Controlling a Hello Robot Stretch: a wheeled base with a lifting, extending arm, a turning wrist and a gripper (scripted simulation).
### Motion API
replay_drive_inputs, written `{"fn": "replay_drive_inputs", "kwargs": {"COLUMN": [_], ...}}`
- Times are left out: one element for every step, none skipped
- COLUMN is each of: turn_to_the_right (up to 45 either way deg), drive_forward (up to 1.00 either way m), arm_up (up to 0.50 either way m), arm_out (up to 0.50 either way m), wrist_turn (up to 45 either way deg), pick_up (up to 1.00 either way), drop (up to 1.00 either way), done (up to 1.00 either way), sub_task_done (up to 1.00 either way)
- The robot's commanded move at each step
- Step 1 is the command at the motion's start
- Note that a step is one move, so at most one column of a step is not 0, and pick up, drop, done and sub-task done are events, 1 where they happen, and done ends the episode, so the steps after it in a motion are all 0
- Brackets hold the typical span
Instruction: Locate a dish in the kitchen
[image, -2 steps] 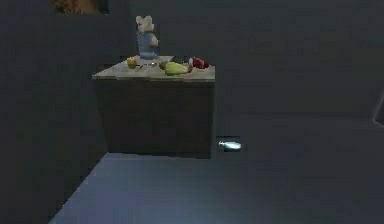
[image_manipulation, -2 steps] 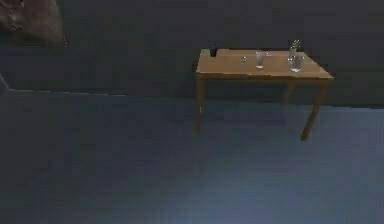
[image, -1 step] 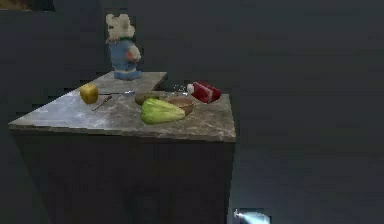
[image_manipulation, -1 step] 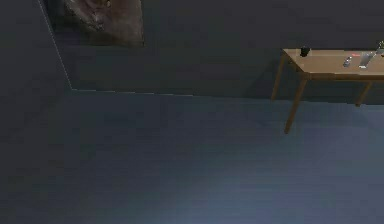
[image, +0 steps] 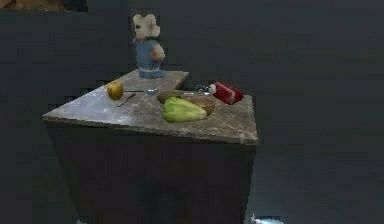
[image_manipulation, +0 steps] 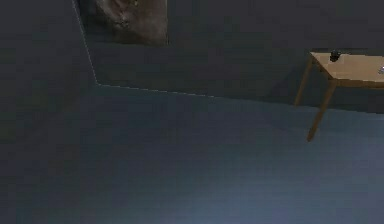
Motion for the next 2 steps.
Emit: {"fn": "replay_drive_inputs", "kwargs": {"turn_to_the_right": [0.0,0.0], "drive_forward": [0.3,0.0], "arm_up": [0.0,0.0], "arm_out": [0.0,0.0], "wrist_turn": [0.0,0.0], "pick_up": [0.0,0.0], "drop": [0.0,0.0], "done": [0.0,1.0], "sub_task_done": [0.0,0.0]}}
